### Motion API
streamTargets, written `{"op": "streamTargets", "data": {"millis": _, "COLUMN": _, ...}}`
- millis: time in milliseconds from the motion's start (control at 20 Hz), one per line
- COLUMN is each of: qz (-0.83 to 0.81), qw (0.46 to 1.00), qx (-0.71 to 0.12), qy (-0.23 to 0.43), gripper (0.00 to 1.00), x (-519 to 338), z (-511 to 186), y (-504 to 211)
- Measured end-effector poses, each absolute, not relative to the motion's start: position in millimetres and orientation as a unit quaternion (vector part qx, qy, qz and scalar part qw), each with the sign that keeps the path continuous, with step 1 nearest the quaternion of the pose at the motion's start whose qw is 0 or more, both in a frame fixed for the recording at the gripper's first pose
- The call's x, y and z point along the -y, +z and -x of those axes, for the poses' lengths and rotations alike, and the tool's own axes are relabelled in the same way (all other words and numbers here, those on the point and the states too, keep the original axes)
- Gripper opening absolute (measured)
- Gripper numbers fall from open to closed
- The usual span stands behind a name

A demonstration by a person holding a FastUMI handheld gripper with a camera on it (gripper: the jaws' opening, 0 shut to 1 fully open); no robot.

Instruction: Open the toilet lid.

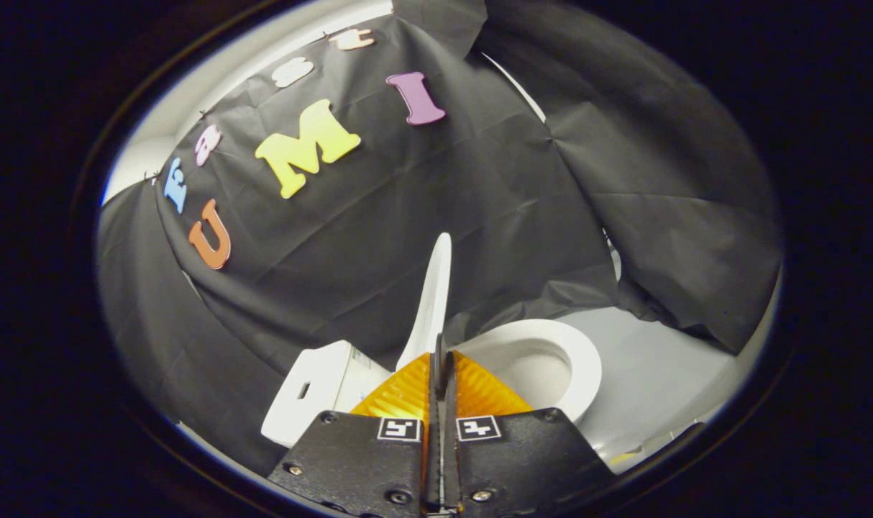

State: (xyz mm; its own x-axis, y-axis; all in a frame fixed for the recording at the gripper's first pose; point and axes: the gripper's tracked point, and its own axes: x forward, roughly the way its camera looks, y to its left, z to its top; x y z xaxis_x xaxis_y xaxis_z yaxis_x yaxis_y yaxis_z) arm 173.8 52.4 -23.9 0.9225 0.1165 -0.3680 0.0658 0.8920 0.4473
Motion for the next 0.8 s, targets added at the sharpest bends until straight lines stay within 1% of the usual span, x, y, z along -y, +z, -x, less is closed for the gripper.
{"op": "streamTargets", "data": {"millis": 800, "qz": -0.14, "qw": 0.976, "qx": -0.167, "qy": 0.016, "gripper": 0.06, "x": -132, "z": -173, "y": 14}}
